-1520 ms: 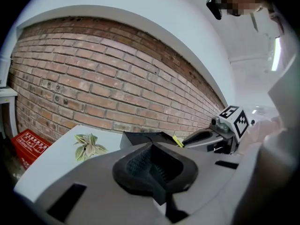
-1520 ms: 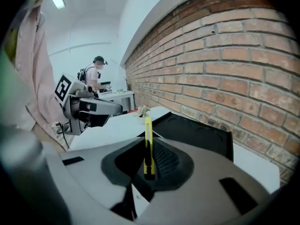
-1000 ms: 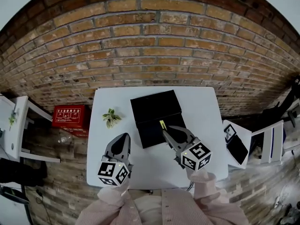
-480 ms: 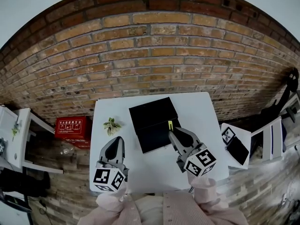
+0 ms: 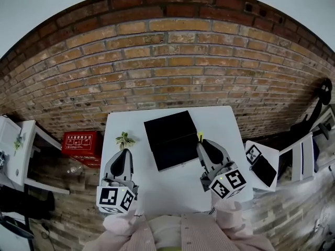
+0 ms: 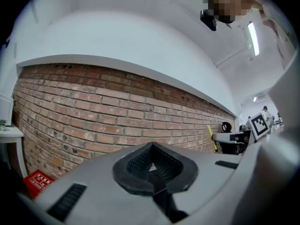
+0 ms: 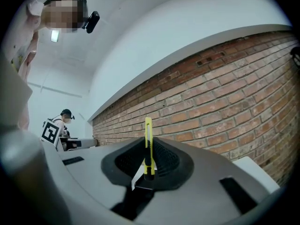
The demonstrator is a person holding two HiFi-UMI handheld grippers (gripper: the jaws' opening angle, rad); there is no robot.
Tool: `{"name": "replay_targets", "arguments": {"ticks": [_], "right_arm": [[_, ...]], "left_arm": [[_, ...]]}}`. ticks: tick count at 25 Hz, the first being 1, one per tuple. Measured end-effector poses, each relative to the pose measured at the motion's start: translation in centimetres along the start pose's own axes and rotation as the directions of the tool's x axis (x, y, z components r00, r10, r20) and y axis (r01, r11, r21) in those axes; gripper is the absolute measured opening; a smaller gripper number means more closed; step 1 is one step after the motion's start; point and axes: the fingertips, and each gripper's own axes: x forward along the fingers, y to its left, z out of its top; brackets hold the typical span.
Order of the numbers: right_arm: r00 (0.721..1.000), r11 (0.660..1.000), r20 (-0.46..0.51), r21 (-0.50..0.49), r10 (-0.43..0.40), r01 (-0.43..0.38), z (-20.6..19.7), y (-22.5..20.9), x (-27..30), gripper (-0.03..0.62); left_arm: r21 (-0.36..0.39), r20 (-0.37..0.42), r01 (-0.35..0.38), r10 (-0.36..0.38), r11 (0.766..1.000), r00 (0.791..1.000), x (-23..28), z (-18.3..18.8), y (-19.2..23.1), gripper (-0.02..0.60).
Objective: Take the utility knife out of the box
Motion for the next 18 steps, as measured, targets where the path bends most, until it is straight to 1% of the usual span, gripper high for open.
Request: {"name": "replay_targets", "arguments": {"ticks": [9, 14, 18], "right_arm": [[0.999, 0.999, 0.014, -0.008, -0.038, 0.038, 0.6, -1.1, -1.8, 0.054], [0.999, 0.999, -0.004, -0.006, -0.052, 0.052, 0.3, -1.5, -2.2, 0.052], [0.999, 0.999, -0.02, -0.014, -0.044, 0.044, -0.1, -1.3, -2.2, 0.052]], "left_arm": [[0.033, 0.014, -0.04, 0.039, 0.999, 0.999, -1.1, 1.0, 0.2, -0.008], [0.035, 0.005, -0.052, 0.052, 0.998, 0.999, -1.4, 0.6, 0.3, -0.008], [0.043, -0.017, -0.057, 0.058, 0.997, 0.998, -1.4, 0.2, 0.3, -0.008]]}}
